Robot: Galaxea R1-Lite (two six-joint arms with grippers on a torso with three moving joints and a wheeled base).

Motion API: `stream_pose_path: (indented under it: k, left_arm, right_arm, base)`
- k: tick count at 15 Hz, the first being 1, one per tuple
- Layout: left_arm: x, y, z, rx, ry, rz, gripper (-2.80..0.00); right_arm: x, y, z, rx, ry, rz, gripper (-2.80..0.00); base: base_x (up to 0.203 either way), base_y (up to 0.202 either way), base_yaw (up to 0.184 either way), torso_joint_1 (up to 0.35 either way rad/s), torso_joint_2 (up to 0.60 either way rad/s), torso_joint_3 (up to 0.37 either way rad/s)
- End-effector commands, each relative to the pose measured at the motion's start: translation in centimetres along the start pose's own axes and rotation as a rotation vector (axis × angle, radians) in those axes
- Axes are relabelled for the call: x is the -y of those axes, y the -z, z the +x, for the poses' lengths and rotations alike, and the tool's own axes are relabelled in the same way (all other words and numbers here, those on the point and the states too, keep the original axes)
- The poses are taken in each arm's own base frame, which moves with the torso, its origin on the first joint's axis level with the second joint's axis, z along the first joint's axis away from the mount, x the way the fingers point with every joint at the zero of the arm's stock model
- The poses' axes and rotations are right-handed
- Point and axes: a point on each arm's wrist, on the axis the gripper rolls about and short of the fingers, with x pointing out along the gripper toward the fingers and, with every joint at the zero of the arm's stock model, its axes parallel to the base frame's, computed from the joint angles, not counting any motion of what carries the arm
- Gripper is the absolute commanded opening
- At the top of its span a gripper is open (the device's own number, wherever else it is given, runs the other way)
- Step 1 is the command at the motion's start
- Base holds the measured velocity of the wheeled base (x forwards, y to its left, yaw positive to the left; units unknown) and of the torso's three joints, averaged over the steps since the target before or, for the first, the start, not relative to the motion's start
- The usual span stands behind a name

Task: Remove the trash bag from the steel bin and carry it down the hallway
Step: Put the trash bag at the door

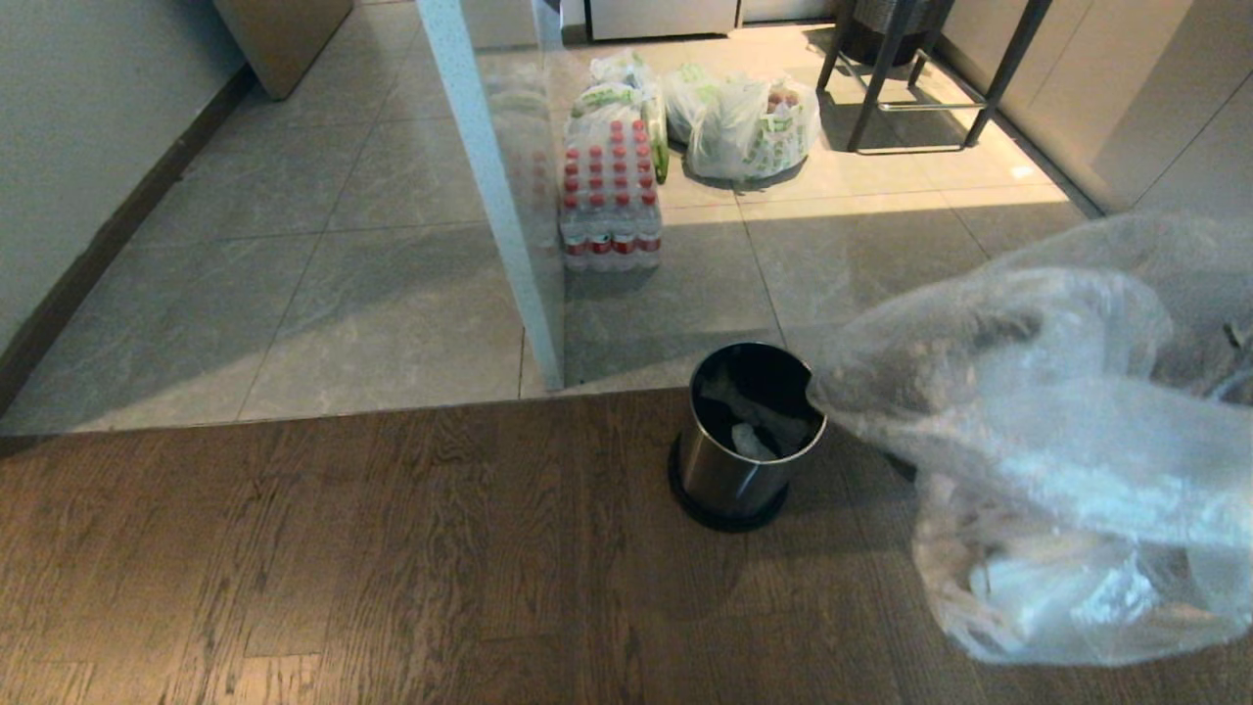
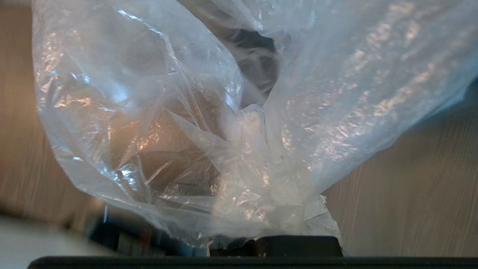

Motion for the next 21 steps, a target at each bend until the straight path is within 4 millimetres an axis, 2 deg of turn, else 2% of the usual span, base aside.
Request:
stream_pose_path:
  k: [1,3,5,7,10,14,17,21]
  left_arm:
    - [0.0,0.0,0.0,-0.001,0.0,0.0,-2.8]
    - [0.0,0.0,0.0,-0.001,0.0,0.0,-2.8]
    - [0.0,0.0,0.0,-0.001,0.0,0.0,-2.8]
    - [0.0,0.0,0.0,-0.001,0.0,0.0,-2.8]
    - [0.0,0.0,0.0,-0.001,0.0,0.0,-2.8]
    - [0.0,0.0,0.0,-0.001,0.0,0.0,-2.8]
    - [0.0,0.0,0.0,0.0,0.0,0.002,-2.8]
    - [0.0,0.0,0.0,-0.001,0.0,0.0,-2.8]
  right_arm:
    - [-0.6,5.4,-2.3,-0.003,0.014,0.006,-2.8]
    - [-0.8,9.7,-2.7,-0.013,0.02,0.01,-2.8]
    - [-0.6,13.4,-2.1,-0.039,0.043,0.015,-2.8]
    - [-0.3,15.0,-1.3,-0.06,0.079,0.019,-2.8]
    - [-0.3,15.0,-0.9,0.016,0.067,0.007,-2.8]
    - [-0.4,15.0,-1.4,0.171,0.158,-0.017,-2.8]
    - [-0.3,16.5,-2.0,0.237,0.332,-0.027,-2.8]
    - [-0.5,17.2,-2.3,0.294,0.355,-0.037,-2.8]
  base:
    - [0.0,0.0,0.0,0.0,0.0,0.0]
    - [0.0,0.0,0.0,0.0,0.0,0.0]
    - [0.0,0.0,0.0,0.0,0.0,0.0]
    - [0.0,0.0,0.0,0.0,0.0,0.0]
    - [0.0,0.0,0.0,0.0,0.0,0.0]
    - [0.0,0.0,0.0,0.0,0.0,0.0]
    - [0.0,0.0,0.0,0.0,0.0,0.0]
    - [0.0,0.0,0.0,0.0,0.0,0.0]
